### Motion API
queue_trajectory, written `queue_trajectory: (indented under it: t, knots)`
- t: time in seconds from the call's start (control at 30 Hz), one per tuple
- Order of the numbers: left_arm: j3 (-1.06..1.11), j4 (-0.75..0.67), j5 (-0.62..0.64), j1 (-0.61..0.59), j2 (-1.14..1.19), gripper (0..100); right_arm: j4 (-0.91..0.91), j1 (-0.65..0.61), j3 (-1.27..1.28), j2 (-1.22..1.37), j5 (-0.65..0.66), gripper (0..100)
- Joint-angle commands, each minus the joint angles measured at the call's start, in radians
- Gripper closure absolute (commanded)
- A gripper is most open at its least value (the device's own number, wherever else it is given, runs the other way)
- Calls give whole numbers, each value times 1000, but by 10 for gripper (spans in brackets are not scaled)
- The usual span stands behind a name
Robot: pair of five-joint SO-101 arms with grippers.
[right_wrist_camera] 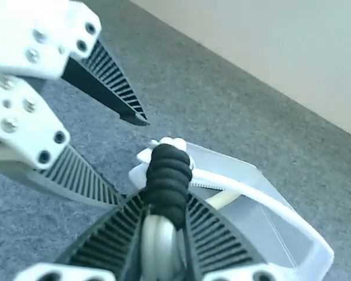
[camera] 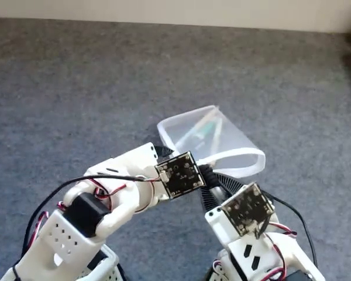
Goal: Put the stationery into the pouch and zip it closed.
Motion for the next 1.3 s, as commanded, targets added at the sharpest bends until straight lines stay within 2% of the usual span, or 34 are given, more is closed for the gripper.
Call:
queue_trajectory:
  t: [0.0,0.17,0.43,0.7,0.93,1.17,1.27]
  knots:
    - [38,-115,-3,19,-10,730,-19,5,-58,-25,3,995]
    - [76,-176,3,19,-10,732,-30,5,-16,-19,3,995]
    - [171,-325,44,19,-18,804,-30,5,-4,-21,2,995]
    - [179,-331,46,53,-18,864,-30,5,-2,-21,2,995]
    - [223,-371,46,120,-18,870,-30,8,-1,-21,2,995]
    - [254,-428,115,117,-18,875,-28,10,-1,-21,2,995]
    - [251,-430,115,116,-18,981,-28,12,-1,-21,2,995]
